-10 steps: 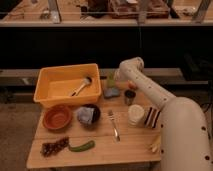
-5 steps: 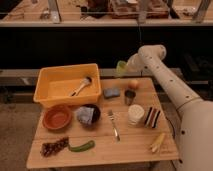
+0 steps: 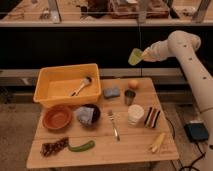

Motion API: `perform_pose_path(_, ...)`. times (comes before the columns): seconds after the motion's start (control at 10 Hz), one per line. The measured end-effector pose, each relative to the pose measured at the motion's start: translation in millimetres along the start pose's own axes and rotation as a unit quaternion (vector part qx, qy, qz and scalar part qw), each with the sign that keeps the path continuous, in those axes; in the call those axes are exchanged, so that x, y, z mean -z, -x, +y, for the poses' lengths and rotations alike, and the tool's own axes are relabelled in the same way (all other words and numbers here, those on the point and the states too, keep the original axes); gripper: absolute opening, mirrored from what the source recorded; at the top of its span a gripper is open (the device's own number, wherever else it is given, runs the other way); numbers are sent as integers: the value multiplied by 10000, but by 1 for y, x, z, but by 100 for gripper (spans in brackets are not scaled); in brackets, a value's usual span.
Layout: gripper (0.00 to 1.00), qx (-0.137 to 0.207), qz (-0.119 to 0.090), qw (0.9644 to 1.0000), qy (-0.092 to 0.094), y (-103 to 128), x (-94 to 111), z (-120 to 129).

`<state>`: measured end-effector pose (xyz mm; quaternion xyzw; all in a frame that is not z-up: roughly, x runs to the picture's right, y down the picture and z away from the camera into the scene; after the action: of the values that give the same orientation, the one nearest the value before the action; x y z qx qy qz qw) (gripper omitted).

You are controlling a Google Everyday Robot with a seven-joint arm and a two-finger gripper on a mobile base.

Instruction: Stack cups into tray

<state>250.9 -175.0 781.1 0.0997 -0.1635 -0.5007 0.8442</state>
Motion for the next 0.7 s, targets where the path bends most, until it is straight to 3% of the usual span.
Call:
perform_pose_path(0.2, 19, 88, -423, 9990, -125, 21, 36, 17)
perform_pose_path(0.3, 19, 125, -535, 9983, -172, 27, 43, 19)
perform_pose_path(0.7, 19, 146, -565, 9981, -190, 28, 43, 17)
